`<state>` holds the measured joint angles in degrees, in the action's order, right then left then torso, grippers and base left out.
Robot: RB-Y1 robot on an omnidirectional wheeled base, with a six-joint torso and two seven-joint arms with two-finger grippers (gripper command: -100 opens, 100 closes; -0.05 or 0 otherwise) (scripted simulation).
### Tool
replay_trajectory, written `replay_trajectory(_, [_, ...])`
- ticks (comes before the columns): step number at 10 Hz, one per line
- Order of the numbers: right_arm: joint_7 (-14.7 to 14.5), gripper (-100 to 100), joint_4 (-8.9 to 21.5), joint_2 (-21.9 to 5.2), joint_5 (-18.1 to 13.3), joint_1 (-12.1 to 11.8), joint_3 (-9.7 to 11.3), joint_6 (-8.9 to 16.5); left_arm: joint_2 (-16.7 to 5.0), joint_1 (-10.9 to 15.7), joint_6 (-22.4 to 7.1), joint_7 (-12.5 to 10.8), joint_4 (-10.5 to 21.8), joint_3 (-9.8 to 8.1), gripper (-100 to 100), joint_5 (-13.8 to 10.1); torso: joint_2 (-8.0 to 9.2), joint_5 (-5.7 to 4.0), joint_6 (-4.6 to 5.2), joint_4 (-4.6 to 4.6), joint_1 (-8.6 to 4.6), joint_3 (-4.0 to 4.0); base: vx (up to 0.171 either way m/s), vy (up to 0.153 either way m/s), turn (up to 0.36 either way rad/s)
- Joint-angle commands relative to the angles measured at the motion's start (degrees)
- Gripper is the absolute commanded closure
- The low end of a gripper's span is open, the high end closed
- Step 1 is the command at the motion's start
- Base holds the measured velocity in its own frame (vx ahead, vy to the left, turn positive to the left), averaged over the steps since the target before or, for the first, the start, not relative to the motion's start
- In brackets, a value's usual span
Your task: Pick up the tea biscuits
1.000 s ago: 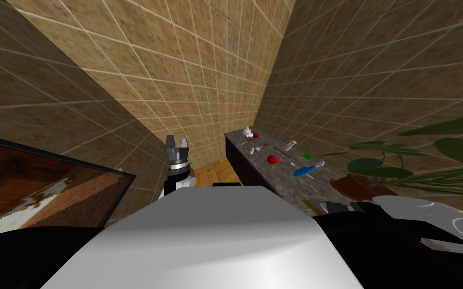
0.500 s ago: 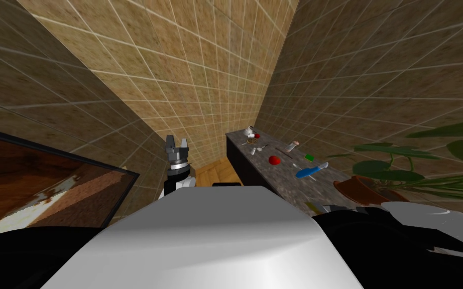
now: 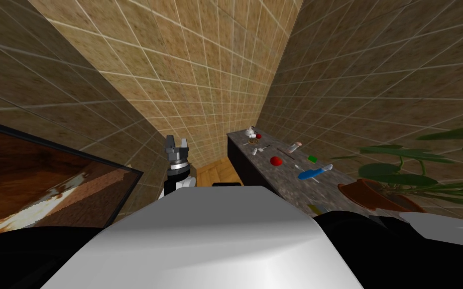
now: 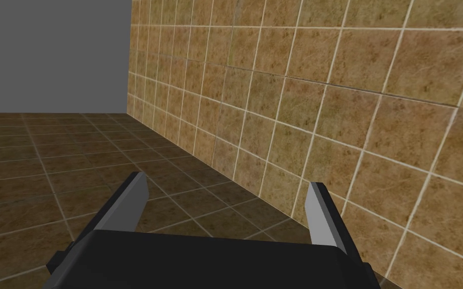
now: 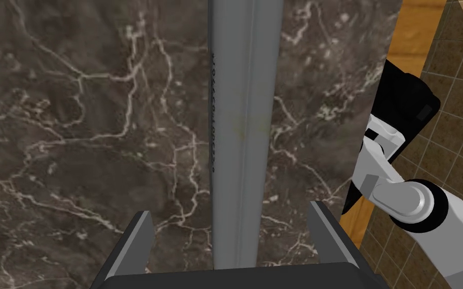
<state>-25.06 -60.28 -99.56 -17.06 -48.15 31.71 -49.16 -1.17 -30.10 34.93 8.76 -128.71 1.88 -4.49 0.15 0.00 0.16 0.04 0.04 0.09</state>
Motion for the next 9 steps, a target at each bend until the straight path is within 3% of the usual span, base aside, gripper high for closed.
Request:
replay_trajectory(1, [0.3,-100,0.6,0.4,-0.5,-2.6,-2.9,-0.4,0.0,0.0,0.0,0.0,0.0,0.00,0,0.0,0.00,0.00,0.00,0.00,0.00,0.00,0.001,0.003,-0.014])
replay_trajectory(2, [-0.6,-100,3.0,2.9,-0.5,-4.8,-4.7,-1.9,0.0,0.0,0.0,0.0,0.0,0.00,0,0.0,0.00,0.00,-0.02,0.00,-0.03,0.00,0.002,0.023,0.145])
replay_trajectory(4, [-0.6,-100,3.8,2.9,-0.5,-9.9,-8.6,-1.9,0.0,0.0,0.0,0.0,0.0,0.00,0,0.0,-0.01,0.01,-0.01,0.00,0.03,0.00,0.002,0.018,0.034])
replay_trajectory(5, [-0.6,-100,3.8,2.9,-0.5,-10.0,-10.2,-1.9,0.0,0.0,0.0,0.0,0.0,0.00,0,0.0,0.00,0.01,0.00,0.00,0.01,0.00,0.000,0.004,-0.020])
replay_trajectory(6, [-1.4,-100,6.5,5.4,-0.5,-13.1,-12.2,-3.4,0.0,0.0,0.0,0.0,0.0,0.00,0,0.0,-0.01,0.00,-0.03,0.00,-0.03,0.00,0.002,0.026,0.134])
replay_trajectory(7, [-1.4,-100,6.5,5.4,-0.5,-17.2,-14.8,-3.4,0.0,0.0,0.0,0.0,0.0,0.00,0,0.0,-0.01,0.01,-0.04,-0.01,0.04,-0.01,0.002,0.026,0.078])
replay_trajectory(9, [-1.4,-100,6.9,5.4,-0.5,-17.4,-17.4,-3.4,0.0,0.0,0.0,0.0,0.0,0.00,0,0.0,0.00,0.00,-0.01,0.00,0.01,0.00,0.000,0.007,-0.011])
